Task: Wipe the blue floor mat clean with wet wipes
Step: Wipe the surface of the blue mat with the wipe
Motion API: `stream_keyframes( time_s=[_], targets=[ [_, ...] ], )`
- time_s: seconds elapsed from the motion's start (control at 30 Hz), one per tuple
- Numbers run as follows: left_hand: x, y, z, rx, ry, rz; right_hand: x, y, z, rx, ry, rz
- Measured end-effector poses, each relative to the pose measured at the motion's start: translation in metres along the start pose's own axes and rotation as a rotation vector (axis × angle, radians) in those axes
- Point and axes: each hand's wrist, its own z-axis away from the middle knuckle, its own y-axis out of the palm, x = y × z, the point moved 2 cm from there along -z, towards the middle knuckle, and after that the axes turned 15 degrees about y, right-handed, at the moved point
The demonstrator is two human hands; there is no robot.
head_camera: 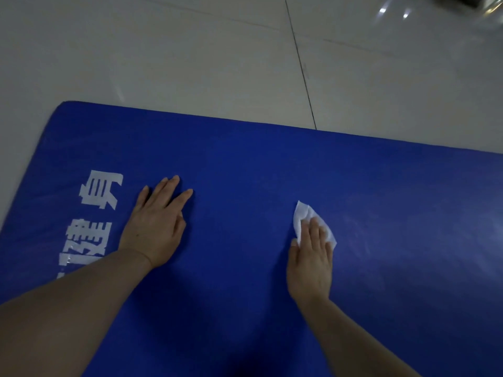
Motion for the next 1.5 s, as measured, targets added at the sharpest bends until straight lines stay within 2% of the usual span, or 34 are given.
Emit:
stream_keyframes(
  time_s=[0.07,0.13,0.23,0.3,0.37,0.43,0.5,0.57,0.6,0.7,0.77,0.8,0.87,0.97,1.03,1.1,1.27,1.4,1.5],
  targets=[
    [0.0,0.0,0.0,0.004,-0.001,-0.002,0.018,0.012,0.017,-0.045,-0.034,0.038],
    [0.0,0.0,0.0,0.005,0.003,0.0,0.046,0.024,0.047,-0.054,-0.199,0.072],
    [-0.001,0.001,0.0,0.02,0.005,-0.022,0.074,0.037,0.091,0.073,-0.514,0.156],
    [-0.003,0.002,0.002,0.006,0.012,-0.022,0.071,0.036,0.087,0.099,-0.58,0.169],
    [-0.008,0.002,0.01,-0.016,0.021,-0.029,0.05,0.033,0.063,0.056,-0.478,0.163],
    [-0.014,0.002,0.024,-0.014,0.03,-0.046,0.028,0.021,0.037,-0.038,-0.289,0.078],
    [-0.02,0.004,0.038,0.02,0.065,-0.071,0.016,0.012,0.022,-0.001,-0.098,0.047],
    [-0.022,0.005,0.044,0.046,0.103,-0.082,0.023,0.016,0.025,0.024,-0.018,0.022],
    [-0.022,0.005,0.043,0.053,0.107,-0.082,0.034,0.019,0.033,0.01,-0.04,0.041],
    [-0.02,0.006,0.039,0.068,0.095,-0.084,0.069,0.038,0.084,-0.017,-0.369,0.151],
    [-0.02,0.005,0.039,0.079,0.104,-0.09,0.079,0.046,0.121,0.078,-0.62,0.195],
    [-0.02,0.004,0.039,0.085,0.108,-0.093,0.077,0.045,0.126,0.131,-0.659,0.193],
    [-0.02,0.003,0.04,0.088,0.11,-0.091,0.056,0.041,0.106,0.091,-0.596,0.175],
    [-0.021,0.002,0.039,0.083,0.102,-0.073,0.001,0.02,0.059,-0.042,-0.233,0.066],
    [-0.021,0.003,0.039,0.086,0.097,-0.075,-0.025,0.005,0.041,-0.004,0.007,0.007],
    [-0.022,0.003,0.039,0.09,0.092,-0.078,-0.027,0.005,0.046,0.027,0.052,0.01],
    [-0.022,0.002,0.039,0.107,0.084,-0.094,0.035,0.038,0.097,-0.025,-0.265,0.084],
    [-0.021,0.002,0.038,0.12,0.089,-0.097,0.066,0.047,0.136,0.083,-0.587,0.153],
    [-0.021,0.003,0.039,0.107,0.09,-0.076,0.043,0.042,0.119,0.074,-0.569,0.183]
  ],
)
